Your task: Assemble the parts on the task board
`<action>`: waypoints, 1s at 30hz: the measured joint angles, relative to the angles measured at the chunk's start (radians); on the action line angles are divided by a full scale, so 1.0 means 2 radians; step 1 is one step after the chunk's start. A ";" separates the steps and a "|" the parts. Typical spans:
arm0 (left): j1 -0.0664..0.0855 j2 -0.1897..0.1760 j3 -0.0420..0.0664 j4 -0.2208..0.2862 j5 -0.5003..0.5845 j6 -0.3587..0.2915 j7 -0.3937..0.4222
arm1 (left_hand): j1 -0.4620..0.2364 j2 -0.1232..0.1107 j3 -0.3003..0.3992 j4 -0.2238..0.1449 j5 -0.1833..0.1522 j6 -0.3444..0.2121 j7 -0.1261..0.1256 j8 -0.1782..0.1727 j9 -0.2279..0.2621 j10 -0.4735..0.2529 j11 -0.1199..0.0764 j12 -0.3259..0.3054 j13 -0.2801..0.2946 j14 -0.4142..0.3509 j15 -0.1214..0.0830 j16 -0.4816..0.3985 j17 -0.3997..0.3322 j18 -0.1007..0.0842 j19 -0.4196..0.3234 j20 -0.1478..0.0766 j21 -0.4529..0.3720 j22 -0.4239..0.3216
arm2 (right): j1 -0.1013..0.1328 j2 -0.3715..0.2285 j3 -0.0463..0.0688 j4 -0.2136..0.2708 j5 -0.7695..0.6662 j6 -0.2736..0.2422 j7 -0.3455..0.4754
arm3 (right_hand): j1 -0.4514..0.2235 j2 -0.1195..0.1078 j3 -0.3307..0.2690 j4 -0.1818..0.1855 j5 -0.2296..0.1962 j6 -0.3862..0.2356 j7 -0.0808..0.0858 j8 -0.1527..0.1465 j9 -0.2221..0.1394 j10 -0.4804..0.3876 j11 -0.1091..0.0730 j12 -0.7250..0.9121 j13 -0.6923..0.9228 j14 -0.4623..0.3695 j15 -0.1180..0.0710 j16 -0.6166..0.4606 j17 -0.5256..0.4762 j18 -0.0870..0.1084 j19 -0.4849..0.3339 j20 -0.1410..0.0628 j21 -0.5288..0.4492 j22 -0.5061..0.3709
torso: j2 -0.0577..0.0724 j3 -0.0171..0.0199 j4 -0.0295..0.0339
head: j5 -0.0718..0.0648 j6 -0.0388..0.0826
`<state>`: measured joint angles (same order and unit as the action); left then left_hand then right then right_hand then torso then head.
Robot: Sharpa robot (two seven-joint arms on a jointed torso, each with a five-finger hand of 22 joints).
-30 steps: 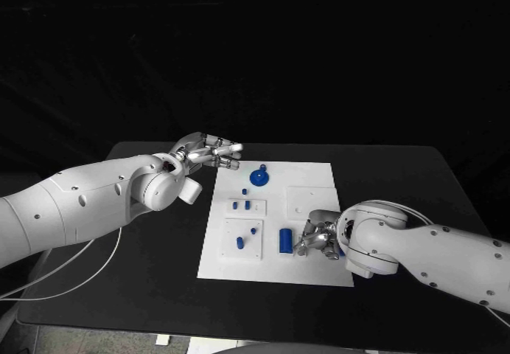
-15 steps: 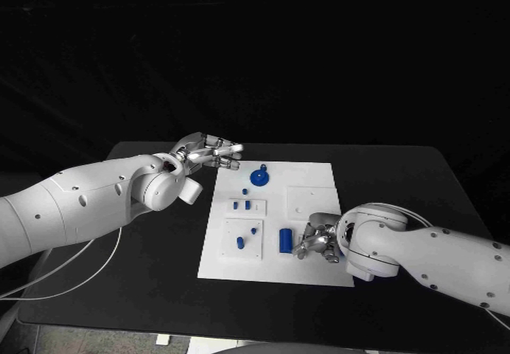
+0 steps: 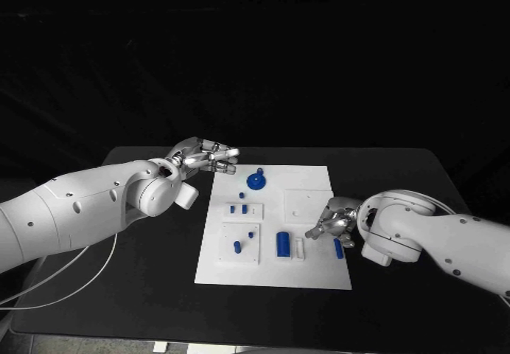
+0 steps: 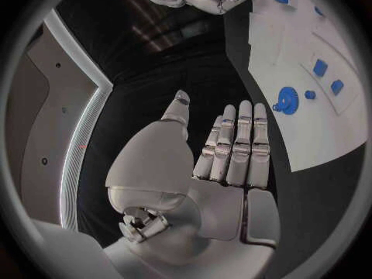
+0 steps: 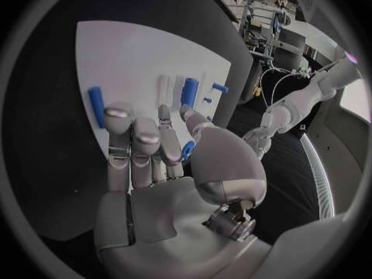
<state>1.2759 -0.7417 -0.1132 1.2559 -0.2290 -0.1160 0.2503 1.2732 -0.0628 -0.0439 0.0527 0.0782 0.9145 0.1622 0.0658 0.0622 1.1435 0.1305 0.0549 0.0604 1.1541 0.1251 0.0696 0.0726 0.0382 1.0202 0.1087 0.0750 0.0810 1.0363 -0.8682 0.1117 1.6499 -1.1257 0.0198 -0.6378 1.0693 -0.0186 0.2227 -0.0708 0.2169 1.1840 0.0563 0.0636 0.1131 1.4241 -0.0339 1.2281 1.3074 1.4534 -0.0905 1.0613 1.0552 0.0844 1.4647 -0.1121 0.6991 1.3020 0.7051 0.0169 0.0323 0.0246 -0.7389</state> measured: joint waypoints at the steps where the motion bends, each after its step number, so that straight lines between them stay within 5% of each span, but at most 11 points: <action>1: 0.000 -0.001 0.000 0.001 0.000 0.000 0.000 | 0.000 0.000 0.000 0.000 0.000 0.000 0.000 0.000 0.000 0.000 0.000 0.000 0.000 0.000 0.000 0.000 0.000 0.000 0.000 0.000 0.000 0.000 | 0.001 -0.006 0.005 -0.003 0.002 0.000 0.001 | 0.002 0.001 -0.005 0.000 0.000 0.000 0.000 0.000 0.000 0.000 0.000 0.000 0.000 0.000 0.000 0.000 0.000 0.000 0.000 0.000 0.001 0.000 | 0.000 0.0000 -0.0002 | -0.001 0.001; 7: 0.000 -0.003 0.000 0.005 0.001 0.000 0.001 | 0.000 0.000 0.000 0.000 0.000 0.000 0.000 0.000 0.000 0.000 0.000 0.000 0.000 0.000 0.000 0.000 0.000 0.000 0.000 0.000 0.000 0.000 | 0.008 -0.031 0.017 -0.024 0.007 0.003 0.005 | 0.009 -0.007 -0.017 0.001 -0.014 -0.011 0.003 0.000 -0.003 -0.001 0.005 0.000 0.000 0.000 0.000 0.002 0.001 0.000 0.000 0.000 0.002 0.002 | 0.000 0.0003 -0.0009 | -0.010 0.005; 17: 0.000 -0.004 -0.001 0.008 0.001 -0.001 0.001 | 0.002 0.002 -0.001 -0.001 0.000 0.000 0.000 0.000 0.000 0.000 0.000 0.000 0.000 0.000 0.000 0.000 0.000 0.000 0.000 0.000 0.000 0.000 | 0.009 -0.052 0.020 -0.044 -0.018 0.034 -0.004 | 0.023 -0.019 -0.004 0.026 -0.037 -0.016 0.007 0.000 -0.008 -0.001 0.005 0.000 0.000 -0.002 0.002 0.002 0.001 0.000 0.002 0.001 0.002 0.003 | 0.000 0.0006 -0.0007 | -0.024 0.010; 25: 0.000 -0.005 -0.001 0.009 0.001 -0.001 0.001 | 0.002 0.002 -0.001 -0.001 0.000 0.000 0.000 0.000 0.000 0.000 0.000 0.000 0.000 0.000 0.000 0.000 0.000 0.000 0.000 0.000 0.000 0.000 | -0.008 -0.054 0.019 -0.045 -0.039 0.053 -0.019 | 0.020 -0.077 0.014 0.126 -0.079 -0.016 0.007 0.000 -0.006 -0.001 0.005 0.000 0.000 -0.002 0.002 0.002 0.001 0.000 0.002 0.002 0.002 0.003 | 0.000 0.0004 -0.0001 | -0.028 0.010; 30: 0.000 -0.005 -0.002 0.009 0.002 0.000 0.001 | 0.002 0.002 -0.001 -0.001 0.000 0.000 0.000 0.000 0.000 0.000 0.000 0.000 0.000 0.000 0.000 0.000 0.000 0.000 0.000 0.000 0.000 0.000 | -0.023 -0.052 0.018 -0.045 -0.046 0.062 -0.024 | 0.013 -0.096 0.000 0.174 -0.081 -0.018 0.004 0.000 -0.006 -0.001 0.005 -0.003 0.000 -0.002 0.002 0.002 0.000 0.000 0.002 0.002 0.001 0.003 | 0.000 0.0001 0.0004 | -0.030 0.009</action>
<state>1.2757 -0.7515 -0.1176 1.2735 -0.2258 -0.1167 0.2524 1.2773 -0.0587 -0.0467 0.0499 0.0782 0.9145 0.1622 0.0658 0.0622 1.1435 0.1305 0.0549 0.0602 1.1541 0.1251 0.0696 0.0725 0.0383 1.0202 0.1088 0.0750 0.0810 0.9899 -0.9729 0.1483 1.5601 -1.2184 0.1432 -0.6853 1.0963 -0.2099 0.2235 0.2776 0.0543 1.1470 0.0649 0.0642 0.1018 1.4222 -0.0248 1.2224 1.3073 1.4500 -0.0872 1.0649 1.0560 0.0845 1.4683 -0.1085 0.7010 1.3077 0.7051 0.0172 0.0332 -0.0349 -0.7208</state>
